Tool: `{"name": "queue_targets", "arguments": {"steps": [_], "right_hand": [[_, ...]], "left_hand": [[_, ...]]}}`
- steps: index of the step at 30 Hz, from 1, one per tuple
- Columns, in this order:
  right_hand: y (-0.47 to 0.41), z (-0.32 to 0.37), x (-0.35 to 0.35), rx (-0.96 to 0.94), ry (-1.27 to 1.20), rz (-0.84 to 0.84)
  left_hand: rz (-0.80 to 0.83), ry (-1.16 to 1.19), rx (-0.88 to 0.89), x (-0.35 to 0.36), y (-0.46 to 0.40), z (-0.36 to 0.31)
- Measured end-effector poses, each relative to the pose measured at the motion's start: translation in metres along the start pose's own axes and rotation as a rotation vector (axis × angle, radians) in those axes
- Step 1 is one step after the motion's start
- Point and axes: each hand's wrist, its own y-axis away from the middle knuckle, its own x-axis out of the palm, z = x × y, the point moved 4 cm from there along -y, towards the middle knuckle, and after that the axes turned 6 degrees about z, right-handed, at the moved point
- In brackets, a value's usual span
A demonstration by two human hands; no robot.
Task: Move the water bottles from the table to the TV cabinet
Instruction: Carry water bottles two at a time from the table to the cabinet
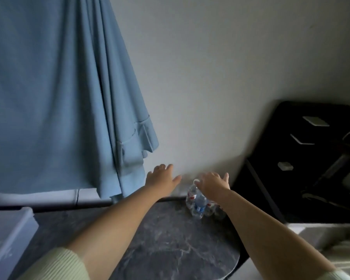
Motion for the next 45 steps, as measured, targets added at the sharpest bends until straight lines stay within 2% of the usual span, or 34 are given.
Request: {"name": "queue_targets", "arguments": {"steps": [10,17,23,31,37,45], "right_hand": [[0.014,0.032,0.015,-0.299,0.133,0.049],[0.034,0.06,0.018,-0.488,0.19,0.034],[0.067,0.107,0.033,-0.646,0.16,0.069],[0.131,0.159,0.072,-0.798,0.345,0.114],[0.2,0.202,0.111,-0.888,0.335,0.144],[0.349,0.256,0.178,-1.117,0.378,0.187]], "left_hand": [[-0.041,0.103,-0.42,0.02,0.073,0.035],[-0.13,0.161,-0.521,0.023,0.133,0.012],[-0.183,0.226,-0.691,0.017,0.199,0.032],[-0.08,0.196,-0.885,0.05,0.297,0.053],[-0.163,0.277,-1.024,0.068,0.406,0.064],[-0.23,0.286,-1.24,0.099,0.59,0.044]]}}
